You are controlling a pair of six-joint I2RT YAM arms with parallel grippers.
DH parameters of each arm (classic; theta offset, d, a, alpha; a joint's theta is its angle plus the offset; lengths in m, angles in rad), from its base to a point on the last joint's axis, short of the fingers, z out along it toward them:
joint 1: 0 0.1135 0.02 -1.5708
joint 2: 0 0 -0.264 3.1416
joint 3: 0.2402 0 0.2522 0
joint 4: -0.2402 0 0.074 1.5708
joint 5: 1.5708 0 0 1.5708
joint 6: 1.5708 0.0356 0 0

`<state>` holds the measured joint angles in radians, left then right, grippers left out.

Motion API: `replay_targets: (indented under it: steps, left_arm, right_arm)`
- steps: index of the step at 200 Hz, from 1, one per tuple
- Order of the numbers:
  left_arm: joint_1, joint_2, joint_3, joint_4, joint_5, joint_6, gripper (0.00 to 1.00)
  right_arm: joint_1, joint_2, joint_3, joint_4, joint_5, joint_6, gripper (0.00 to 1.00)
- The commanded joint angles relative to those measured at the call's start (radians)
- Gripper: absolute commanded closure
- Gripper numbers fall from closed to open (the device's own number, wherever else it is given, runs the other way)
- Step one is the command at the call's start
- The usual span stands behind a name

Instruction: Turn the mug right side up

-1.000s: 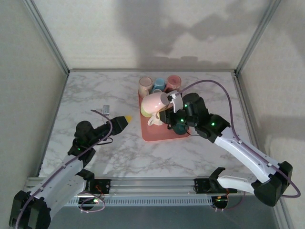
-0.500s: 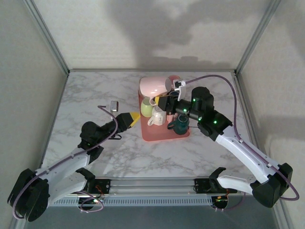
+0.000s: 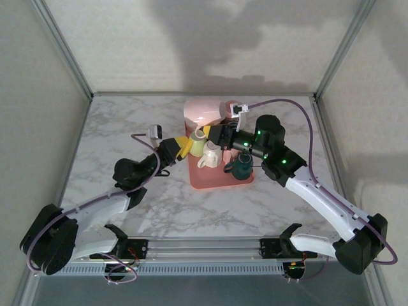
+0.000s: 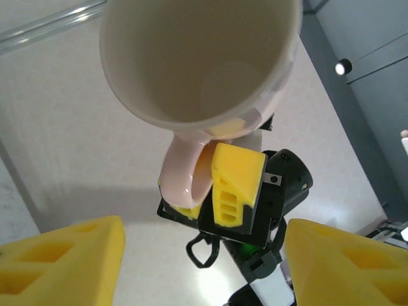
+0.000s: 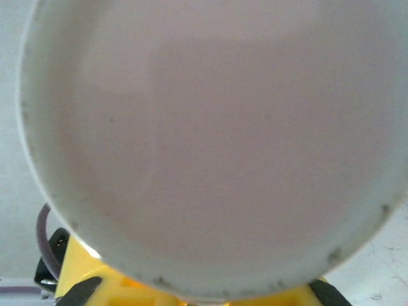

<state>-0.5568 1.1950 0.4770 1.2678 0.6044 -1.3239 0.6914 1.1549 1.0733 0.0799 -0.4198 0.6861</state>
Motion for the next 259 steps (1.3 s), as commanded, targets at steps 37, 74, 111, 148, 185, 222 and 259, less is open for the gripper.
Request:
replay_targets:
  steps: [37, 74, 111, 148, 185, 222, 259]
  left_arm:
    - [-0.037, 0.124, 0.116, 0.175, -0.007, -0.064, 0.4]
    - [-0.055, 0.141, 0.148, 0.154, -0.023, -0.037, 0.47]
    - [-0.067, 0.155, 0.151, 0.175, -0.032, -0.026, 0.56]
    - [-0.068, 0.165, 0.152, 0.183, -0.035, -0.019, 0.65]
    - [-0.068, 0.158, 0.15, 0.144, -0.043, -0.008, 0.94]
    - [-0.068, 0.097, 0.12, 0.059, -0.09, 0.065, 1.0]
    - [-0.068, 0.004, 0.085, 0.005, -0.161, 0.163, 1.0]
  right_arm:
    - [-0.004, -0.009, 0.0, 0.139, -0.049, 0.026, 1.0]
    - [-0.004, -0.004, -0.012, 0.158, -0.066, 0.052, 1.0]
    - [-0.004, 0.018, -0.027, 0.209, -0.084, 0.1, 1.0]
    - [-0.004, 0.02, -0.047, 0.236, -0.089, 0.128, 1.0]
    - [-0.01, 0.019, -0.052, 0.238, -0.086, 0.127, 1.0]
    - [-0.018, 0.03, -0.058, 0.238, -0.083, 0.136, 1.0]
    - [-0.02, 0.039, -0.059, 0.235, -0.065, 0.142, 0.96]
